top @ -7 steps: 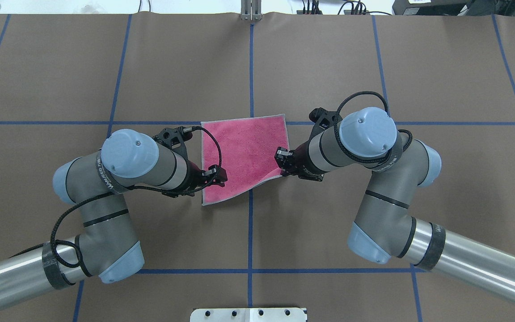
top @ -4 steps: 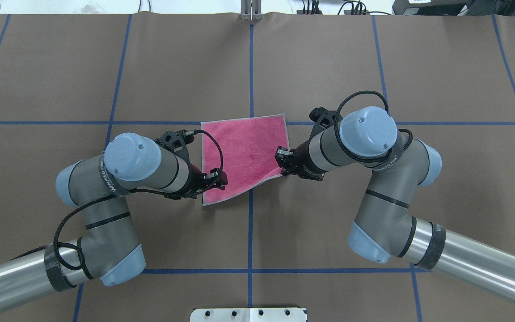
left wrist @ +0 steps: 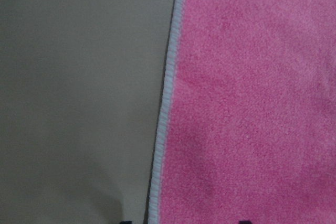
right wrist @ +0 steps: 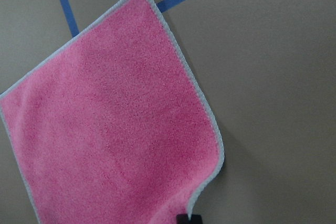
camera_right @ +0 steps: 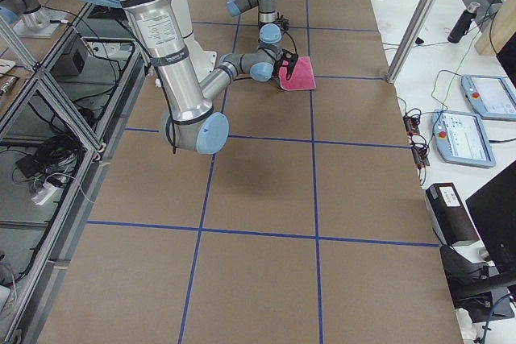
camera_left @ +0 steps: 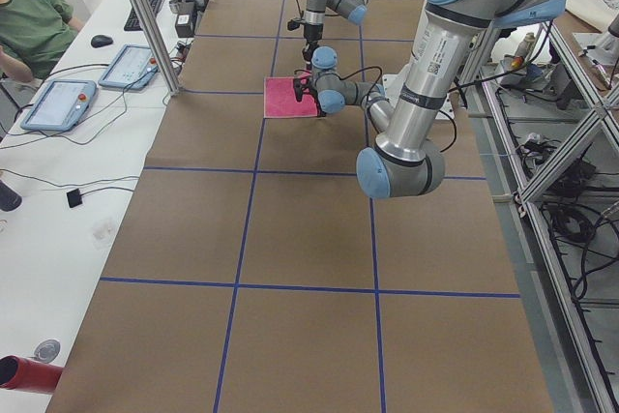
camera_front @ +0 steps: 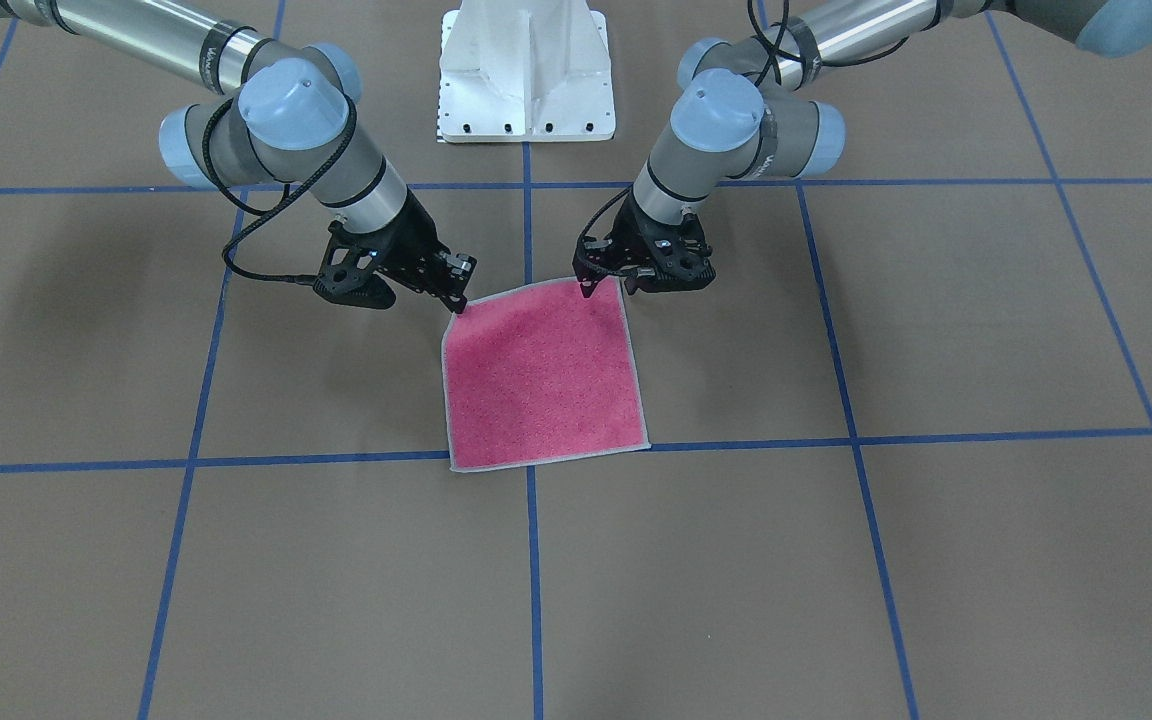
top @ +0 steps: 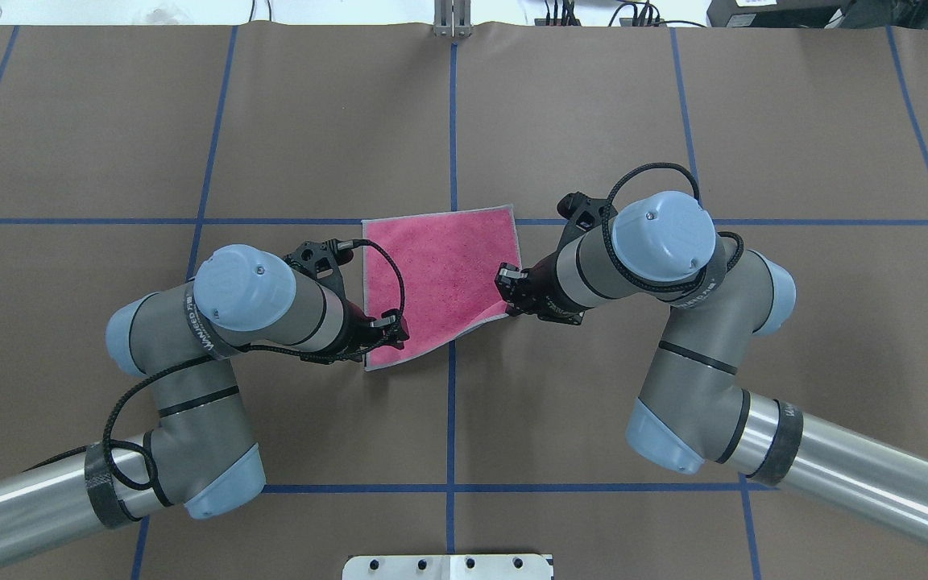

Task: Fold towel twice with both arms
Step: 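Grip the towel's near edge with both grippers and lift it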

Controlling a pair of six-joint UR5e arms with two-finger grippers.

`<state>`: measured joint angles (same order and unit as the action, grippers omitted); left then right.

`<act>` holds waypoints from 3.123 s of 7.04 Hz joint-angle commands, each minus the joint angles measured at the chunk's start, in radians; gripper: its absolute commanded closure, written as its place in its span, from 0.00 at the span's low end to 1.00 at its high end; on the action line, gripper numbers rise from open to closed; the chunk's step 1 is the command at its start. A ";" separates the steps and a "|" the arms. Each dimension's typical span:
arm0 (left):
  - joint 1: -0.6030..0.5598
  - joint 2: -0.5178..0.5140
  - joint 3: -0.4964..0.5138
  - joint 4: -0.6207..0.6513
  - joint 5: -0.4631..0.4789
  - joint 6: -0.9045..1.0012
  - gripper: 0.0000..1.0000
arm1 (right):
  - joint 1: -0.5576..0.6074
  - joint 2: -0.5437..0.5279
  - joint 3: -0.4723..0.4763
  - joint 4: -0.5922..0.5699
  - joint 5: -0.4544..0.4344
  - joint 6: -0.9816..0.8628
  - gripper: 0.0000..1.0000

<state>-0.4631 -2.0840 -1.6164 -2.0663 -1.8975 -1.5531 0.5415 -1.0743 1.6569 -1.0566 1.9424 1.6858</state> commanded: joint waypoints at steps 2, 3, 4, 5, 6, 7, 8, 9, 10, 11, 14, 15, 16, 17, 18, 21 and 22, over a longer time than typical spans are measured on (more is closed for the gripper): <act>0.012 -0.002 0.001 0.000 0.000 -0.008 0.31 | 0.002 0.001 0.001 0.000 0.003 0.000 1.00; 0.015 -0.002 0.004 0.000 0.000 -0.010 0.31 | 0.005 0.001 0.001 0.000 0.004 0.000 1.00; 0.017 -0.004 0.006 0.000 0.000 -0.010 0.31 | 0.012 0.002 0.001 0.001 0.013 0.000 1.00; 0.017 -0.004 0.006 0.000 0.000 -0.008 0.31 | 0.021 0.002 0.001 0.001 0.027 0.000 1.00; 0.017 -0.004 0.004 0.000 0.000 -0.010 0.31 | 0.025 0.002 0.001 0.000 0.029 0.000 1.00; 0.017 -0.013 0.006 0.000 0.000 -0.010 0.38 | 0.025 0.002 0.001 0.000 0.029 0.000 1.00; 0.018 -0.019 0.007 0.000 -0.002 -0.012 0.41 | 0.025 0.002 0.001 0.000 0.029 0.000 1.00; 0.018 -0.025 0.010 0.000 -0.002 -0.012 0.43 | 0.025 0.001 0.001 0.000 0.029 0.000 1.00; 0.018 -0.030 0.013 0.002 0.000 -0.012 0.46 | 0.025 0.001 0.001 0.000 0.029 0.000 1.00; 0.017 -0.030 0.013 0.002 0.000 -0.019 0.50 | 0.026 0.001 0.001 0.001 0.033 0.000 1.00; 0.018 -0.030 0.013 0.002 0.000 -0.054 0.74 | 0.029 -0.001 0.004 0.001 0.039 0.000 1.00; 0.020 -0.030 0.013 0.005 0.000 -0.059 0.74 | 0.029 -0.001 0.004 0.001 0.039 0.000 1.00; 0.020 -0.030 0.015 0.005 0.000 -0.059 0.74 | 0.029 -0.001 0.004 0.001 0.039 0.000 1.00; 0.021 -0.030 0.016 0.008 0.000 -0.059 0.74 | 0.029 -0.003 0.003 0.001 0.039 0.000 1.00; 0.023 -0.030 0.019 0.009 0.000 -0.059 0.76 | 0.029 -0.003 0.003 0.001 0.039 0.000 1.00; 0.023 -0.030 0.020 0.009 0.000 -0.059 0.90 | 0.029 -0.003 0.004 0.001 0.039 0.000 1.00; 0.023 -0.030 0.020 0.009 0.000 -0.059 1.00 | 0.029 -0.003 0.004 0.001 0.039 0.000 1.00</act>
<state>-0.4403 -2.1138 -1.5968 -2.0572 -1.8975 -1.6122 0.5706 -1.0768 1.6611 -1.0554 1.9819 1.6859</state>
